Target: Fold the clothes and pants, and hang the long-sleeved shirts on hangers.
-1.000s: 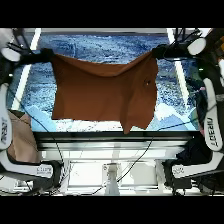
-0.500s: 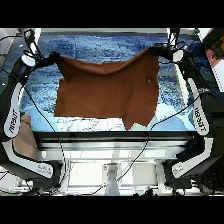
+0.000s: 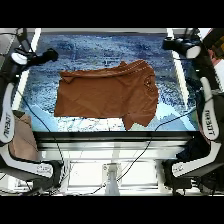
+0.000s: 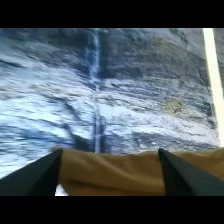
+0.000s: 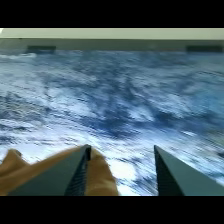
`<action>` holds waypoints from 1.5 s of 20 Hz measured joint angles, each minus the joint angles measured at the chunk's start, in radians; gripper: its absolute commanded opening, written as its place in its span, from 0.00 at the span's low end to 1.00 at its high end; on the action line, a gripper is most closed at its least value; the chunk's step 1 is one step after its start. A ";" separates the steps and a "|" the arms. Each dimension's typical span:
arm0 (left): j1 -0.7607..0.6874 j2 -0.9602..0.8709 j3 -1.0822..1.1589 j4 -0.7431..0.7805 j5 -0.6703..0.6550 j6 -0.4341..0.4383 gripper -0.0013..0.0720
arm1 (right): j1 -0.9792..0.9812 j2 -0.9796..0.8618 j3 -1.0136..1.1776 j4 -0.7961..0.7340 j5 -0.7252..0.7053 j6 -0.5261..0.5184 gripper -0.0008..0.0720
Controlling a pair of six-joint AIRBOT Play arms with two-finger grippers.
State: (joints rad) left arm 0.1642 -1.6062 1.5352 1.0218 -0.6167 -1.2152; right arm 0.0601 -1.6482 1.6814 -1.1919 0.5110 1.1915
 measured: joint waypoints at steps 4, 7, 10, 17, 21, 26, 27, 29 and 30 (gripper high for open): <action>0.098 0.148 0.000 0.068 -0.138 0.031 0.32 | -0.153 0.134 0.000 -0.001 0.232 0.000 0.21; 0.167 0.246 0.000 0.106 -0.290 0.045 0.32 | -0.253 0.227 0.000 -0.001 0.452 -0.008 0.12; 0.234 0.304 -0.036 0.153 -0.461 0.050 0.33 | -0.319 0.280 0.000 -0.001 0.669 -0.023 0.12; 0.312 0.343 -0.406 0.078 -0.612 0.171 0.70 | -0.381 0.310 0.000 -0.010 0.902 -0.064 0.12; 0.319 0.312 -0.586 0.060 -0.631 0.247 0.93 | -0.381 0.310 0.000 -0.010 0.902 -0.064 0.12; 0.320 0.229 -0.653 0.045 -0.630 0.294 0.93 | -0.381 0.310 0.000 -0.010 0.902 -0.064 0.12; 0.320 0.215 -0.658 0.043 -0.621 0.303 0.93 | -0.381 0.310 0.000 -0.010 0.902 -0.064 0.12; 0.320 0.193 -0.663 0.038 -0.595 0.316 0.91 | -0.381 0.310 0.000 -0.010 0.902 -0.064 0.12; 0.320 0.186 -0.665 0.029 -0.583 0.321 0.91 | -0.381 0.310 0.000 -0.010 0.902 -0.064 0.12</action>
State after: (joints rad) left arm 0.4847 -1.4200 0.8703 1.0508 -1.1992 -0.8944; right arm -0.3206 -1.3384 1.6817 -1.2015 1.4128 1.1278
